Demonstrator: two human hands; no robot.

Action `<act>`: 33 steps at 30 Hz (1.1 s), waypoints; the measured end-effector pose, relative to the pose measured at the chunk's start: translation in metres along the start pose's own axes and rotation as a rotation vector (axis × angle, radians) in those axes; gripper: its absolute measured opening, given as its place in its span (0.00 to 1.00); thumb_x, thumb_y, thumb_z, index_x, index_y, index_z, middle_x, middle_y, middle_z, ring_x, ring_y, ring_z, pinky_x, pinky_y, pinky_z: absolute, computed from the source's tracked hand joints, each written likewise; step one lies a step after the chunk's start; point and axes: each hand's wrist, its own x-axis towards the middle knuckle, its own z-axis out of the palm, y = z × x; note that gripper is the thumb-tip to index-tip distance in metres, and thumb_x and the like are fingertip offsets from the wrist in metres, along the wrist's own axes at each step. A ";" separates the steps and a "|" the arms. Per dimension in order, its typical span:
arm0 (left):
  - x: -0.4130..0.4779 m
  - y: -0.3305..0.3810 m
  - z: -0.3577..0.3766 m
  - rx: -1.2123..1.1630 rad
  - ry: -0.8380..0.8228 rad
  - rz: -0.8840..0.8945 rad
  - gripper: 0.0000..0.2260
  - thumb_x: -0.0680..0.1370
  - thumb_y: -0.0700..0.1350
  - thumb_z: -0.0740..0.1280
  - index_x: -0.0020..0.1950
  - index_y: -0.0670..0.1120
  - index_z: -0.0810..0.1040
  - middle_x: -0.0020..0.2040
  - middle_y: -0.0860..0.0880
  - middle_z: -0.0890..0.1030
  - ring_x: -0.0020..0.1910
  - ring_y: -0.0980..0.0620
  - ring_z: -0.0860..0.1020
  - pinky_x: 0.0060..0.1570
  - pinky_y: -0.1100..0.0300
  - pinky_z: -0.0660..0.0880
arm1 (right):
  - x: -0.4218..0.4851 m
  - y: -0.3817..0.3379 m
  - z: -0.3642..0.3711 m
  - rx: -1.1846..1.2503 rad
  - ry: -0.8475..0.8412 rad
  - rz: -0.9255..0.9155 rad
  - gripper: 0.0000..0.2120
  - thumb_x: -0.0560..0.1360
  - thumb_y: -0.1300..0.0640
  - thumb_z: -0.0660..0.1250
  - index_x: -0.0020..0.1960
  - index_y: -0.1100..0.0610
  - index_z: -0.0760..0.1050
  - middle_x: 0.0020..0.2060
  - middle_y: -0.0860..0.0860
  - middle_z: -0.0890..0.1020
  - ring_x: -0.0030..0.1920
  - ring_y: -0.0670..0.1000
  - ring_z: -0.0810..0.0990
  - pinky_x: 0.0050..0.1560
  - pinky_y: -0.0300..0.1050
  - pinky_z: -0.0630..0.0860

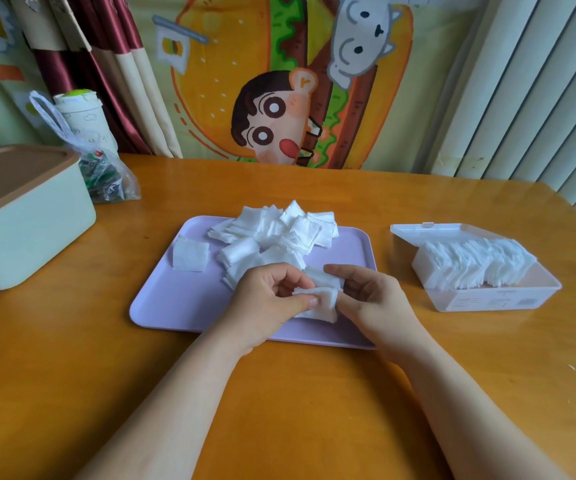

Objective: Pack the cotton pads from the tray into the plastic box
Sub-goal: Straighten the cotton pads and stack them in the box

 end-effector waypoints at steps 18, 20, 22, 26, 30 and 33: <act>0.008 -0.009 0.004 0.265 -0.038 0.068 0.09 0.76 0.39 0.76 0.54 0.50 0.85 0.37 0.51 0.76 0.32 0.58 0.70 0.36 0.64 0.71 | -0.003 -0.005 0.011 -0.141 -0.020 -0.039 0.35 0.77 0.76 0.60 0.76 0.47 0.71 0.69 0.46 0.79 0.68 0.44 0.79 0.68 0.43 0.76; 0.009 -0.011 0.003 0.272 -0.051 0.076 0.07 0.76 0.42 0.75 0.52 0.51 0.84 0.36 0.51 0.76 0.33 0.56 0.71 0.37 0.59 0.71 | -0.004 -0.006 0.016 -0.148 -0.033 -0.021 0.38 0.77 0.76 0.58 0.79 0.45 0.66 0.72 0.44 0.75 0.71 0.41 0.75 0.71 0.40 0.73; 0.008 -0.010 0.005 0.303 -0.078 0.089 0.06 0.77 0.44 0.73 0.52 0.54 0.83 0.35 0.53 0.77 0.33 0.56 0.72 0.38 0.58 0.73 | -0.004 -0.008 0.018 -0.168 -0.074 -0.022 0.41 0.77 0.77 0.56 0.82 0.45 0.60 0.72 0.40 0.71 0.70 0.38 0.74 0.69 0.35 0.73; 0.006 -0.007 0.008 0.413 -0.092 0.143 0.08 0.78 0.40 0.67 0.50 0.54 0.81 0.33 0.57 0.75 0.30 0.58 0.71 0.36 0.61 0.72 | -0.002 -0.008 0.025 -0.246 -0.118 -0.053 0.40 0.76 0.77 0.57 0.81 0.48 0.61 0.73 0.46 0.70 0.68 0.39 0.74 0.64 0.28 0.70; 0.005 -0.004 -0.003 0.459 0.100 0.163 0.17 0.78 0.38 0.68 0.65 0.52 0.81 0.37 0.58 0.79 0.34 0.57 0.77 0.43 0.60 0.79 | 0.001 -0.010 0.026 -0.280 0.116 -0.046 0.25 0.78 0.66 0.67 0.72 0.48 0.75 0.53 0.42 0.81 0.45 0.28 0.77 0.48 0.22 0.70; 0.004 0.000 -0.023 0.767 0.443 0.247 0.14 0.79 0.43 0.69 0.64 0.50 0.81 0.51 0.56 0.80 0.46 0.51 0.79 0.45 0.52 0.80 | 0.003 -0.009 0.025 -0.295 0.183 -0.047 0.24 0.76 0.60 0.73 0.70 0.46 0.78 0.58 0.40 0.83 0.51 0.30 0.78 0.50 0.23 0.71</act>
